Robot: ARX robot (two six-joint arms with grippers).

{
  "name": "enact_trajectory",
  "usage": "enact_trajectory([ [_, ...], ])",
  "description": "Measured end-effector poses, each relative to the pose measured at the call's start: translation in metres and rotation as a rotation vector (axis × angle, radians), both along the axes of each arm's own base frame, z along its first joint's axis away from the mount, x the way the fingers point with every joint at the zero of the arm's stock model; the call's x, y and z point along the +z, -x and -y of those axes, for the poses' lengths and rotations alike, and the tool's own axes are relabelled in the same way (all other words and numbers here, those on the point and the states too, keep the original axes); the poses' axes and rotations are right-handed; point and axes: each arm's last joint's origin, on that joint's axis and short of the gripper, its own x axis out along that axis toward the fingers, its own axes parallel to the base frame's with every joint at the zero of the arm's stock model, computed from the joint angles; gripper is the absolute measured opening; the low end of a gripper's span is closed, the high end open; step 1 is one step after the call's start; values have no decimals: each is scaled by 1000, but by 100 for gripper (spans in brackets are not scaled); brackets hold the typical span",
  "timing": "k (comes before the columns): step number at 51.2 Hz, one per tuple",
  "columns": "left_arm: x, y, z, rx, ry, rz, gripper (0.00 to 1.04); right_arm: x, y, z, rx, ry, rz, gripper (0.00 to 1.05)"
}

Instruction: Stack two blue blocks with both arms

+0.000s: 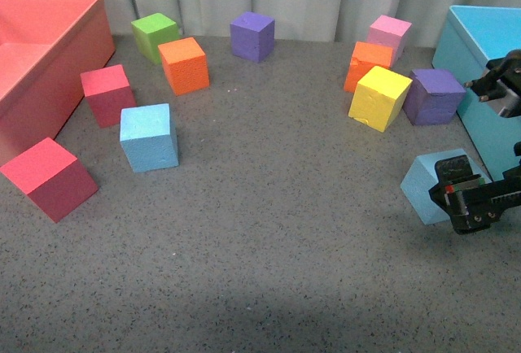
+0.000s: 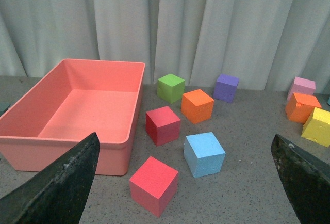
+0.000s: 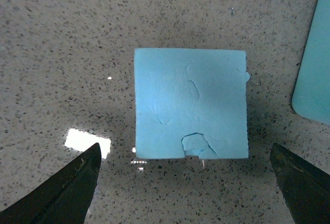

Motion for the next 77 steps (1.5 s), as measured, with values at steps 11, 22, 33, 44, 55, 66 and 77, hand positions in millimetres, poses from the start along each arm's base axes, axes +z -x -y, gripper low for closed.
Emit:
enact_trajectory([
  [11, 0, 0, 0, 0, 0, 0, 98, -17, -17, -4, -10, 10, -48, 95],
  [22, 0, 0, 0, 0, 0, 0, 98, -30, -36, -8, -26, -6, -95, 94],
  [33, 0, 0, 0, 0, 0, 0, 98, -35, -43, -11, -51, 1, -128, 56],
  [44, 0, 0, 0, 0, 0, 0, 98, -18, -43, -39, -58, -69, -97, 51],
  [55, 0, 0, 0, 0, 0, 0, 98, -7, -54, -86, -58, -134, -77, 50],
  [66, 0, 0, 0, 0, 0, 0, 98, -18, -64, -144, -66, -159, -117, 50],
  [77, 0, 0, 0, 0, 0, 0, 98, -25, -73, -168, -72, -146, -140, 49],
])
